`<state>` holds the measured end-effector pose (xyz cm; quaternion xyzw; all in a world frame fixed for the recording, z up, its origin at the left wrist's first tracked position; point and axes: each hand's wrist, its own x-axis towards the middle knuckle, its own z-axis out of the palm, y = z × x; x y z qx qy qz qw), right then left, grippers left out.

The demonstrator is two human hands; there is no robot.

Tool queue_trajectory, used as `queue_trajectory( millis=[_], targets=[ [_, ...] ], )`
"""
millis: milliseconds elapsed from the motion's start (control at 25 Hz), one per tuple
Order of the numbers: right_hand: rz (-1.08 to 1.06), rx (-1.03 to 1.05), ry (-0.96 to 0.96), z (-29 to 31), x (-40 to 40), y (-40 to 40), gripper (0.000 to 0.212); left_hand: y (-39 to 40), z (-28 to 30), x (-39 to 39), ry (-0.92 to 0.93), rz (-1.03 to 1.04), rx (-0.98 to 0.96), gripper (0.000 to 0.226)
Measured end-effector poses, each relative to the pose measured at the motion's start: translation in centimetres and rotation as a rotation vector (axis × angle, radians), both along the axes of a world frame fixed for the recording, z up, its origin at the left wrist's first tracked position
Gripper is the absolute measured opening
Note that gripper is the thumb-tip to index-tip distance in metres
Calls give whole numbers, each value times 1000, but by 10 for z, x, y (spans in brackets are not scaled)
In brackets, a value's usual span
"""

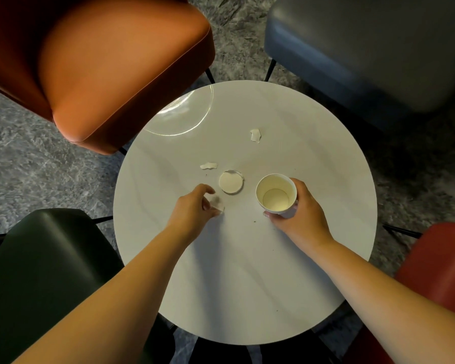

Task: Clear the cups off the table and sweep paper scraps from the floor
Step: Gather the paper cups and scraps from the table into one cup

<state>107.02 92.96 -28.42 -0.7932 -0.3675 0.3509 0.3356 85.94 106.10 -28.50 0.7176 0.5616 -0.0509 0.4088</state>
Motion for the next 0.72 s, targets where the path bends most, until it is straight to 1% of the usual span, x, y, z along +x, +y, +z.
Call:
queue_trajectory(
  millis=[80,240,320,360,400,480,520,560,640,680,720],
  targets=[
    [-1,0,-3,0,0,0,73,5,-2,8,45,-78,25,33],
    [-3,5,-2,-1,2,1,73,10,-4,13,185,-181,74,23],
    [-1,6,10,-2,3,1,73,9,2,17,209,-171,93,23],
    [-1,8,15,-2,3,2,73,9,7,20,149,-87,75,24],
    [-2,10,18,-1,3,2,72,8,14,24,22,51,24,23],
    [0,12,11,-1,4,3,71,3,34,39,-343,336,-127,18],
    [9,13,-1,0,3,4,71,-2,43,48,-467,381,-153,16],
    [24,12,-13,0,3,5,71,-7,51,58,-520,355,-146,16],
    [60,-2,-25,2,1,8,71,-15,61,74,-502,212,-119,16],
    [67,-8,-25,3,0,9,72,-17,63,79,-489,154,-135,17],
    [63,-7,-24,4,0,9,72,-16,62,79,-518,139,-182,20]
  ],
)
